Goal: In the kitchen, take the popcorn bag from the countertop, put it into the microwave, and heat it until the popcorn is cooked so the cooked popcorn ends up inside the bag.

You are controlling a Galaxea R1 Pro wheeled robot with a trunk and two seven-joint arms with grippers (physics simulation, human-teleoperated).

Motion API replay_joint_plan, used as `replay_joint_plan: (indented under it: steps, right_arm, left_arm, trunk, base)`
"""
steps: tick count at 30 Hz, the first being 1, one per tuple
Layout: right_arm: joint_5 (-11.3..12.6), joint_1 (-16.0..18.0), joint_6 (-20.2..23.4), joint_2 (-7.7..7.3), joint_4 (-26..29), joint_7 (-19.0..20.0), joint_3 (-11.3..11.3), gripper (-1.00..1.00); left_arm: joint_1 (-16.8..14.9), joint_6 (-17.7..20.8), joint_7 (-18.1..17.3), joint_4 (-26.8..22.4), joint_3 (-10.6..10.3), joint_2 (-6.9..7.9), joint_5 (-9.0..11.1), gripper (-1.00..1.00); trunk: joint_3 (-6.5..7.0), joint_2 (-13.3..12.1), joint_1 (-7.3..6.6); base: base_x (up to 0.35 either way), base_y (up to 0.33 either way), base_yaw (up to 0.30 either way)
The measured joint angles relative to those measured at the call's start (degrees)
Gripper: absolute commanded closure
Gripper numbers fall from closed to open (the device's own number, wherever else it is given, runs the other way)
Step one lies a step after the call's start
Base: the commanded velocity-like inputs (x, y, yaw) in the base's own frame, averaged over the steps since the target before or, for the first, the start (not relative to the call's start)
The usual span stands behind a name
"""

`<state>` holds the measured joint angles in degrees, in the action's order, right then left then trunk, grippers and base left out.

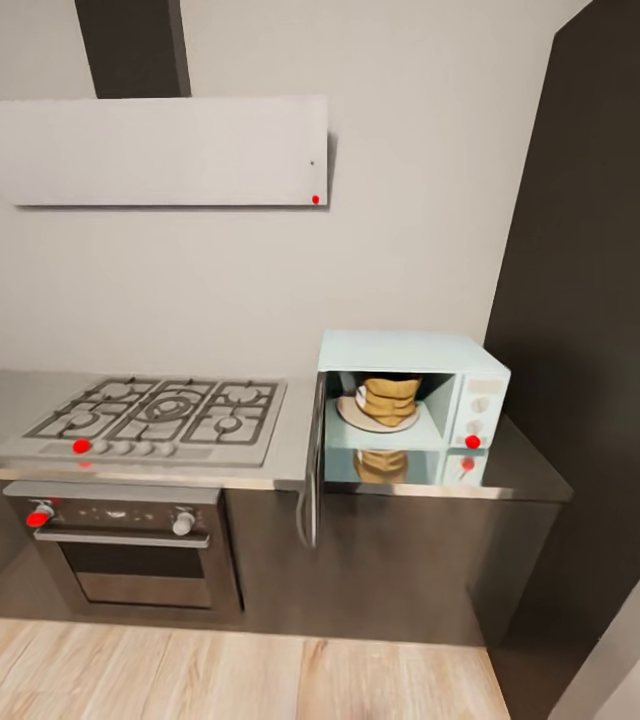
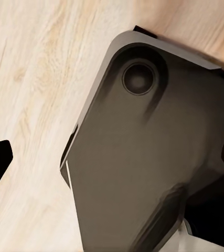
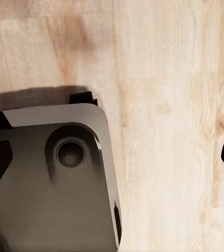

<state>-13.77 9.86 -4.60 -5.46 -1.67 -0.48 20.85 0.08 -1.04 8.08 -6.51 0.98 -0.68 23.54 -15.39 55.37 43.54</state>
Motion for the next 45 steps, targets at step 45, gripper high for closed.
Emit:
replay_joint_plan:
  steps: [45]
  right_arm:
    - [0.0, 0.0, -0.7, -0.04, 0.0, 0.1, 0.0, -1.0]
  left_arm:
    - [-19.3, 31.9, -8.1, -73.2, -5.3, -2.63, -0.4, -1.0]
  trunk:
    - [0.01, 0.0, 0.03]
  base:
    - [0.05, 0.0, 0.0]
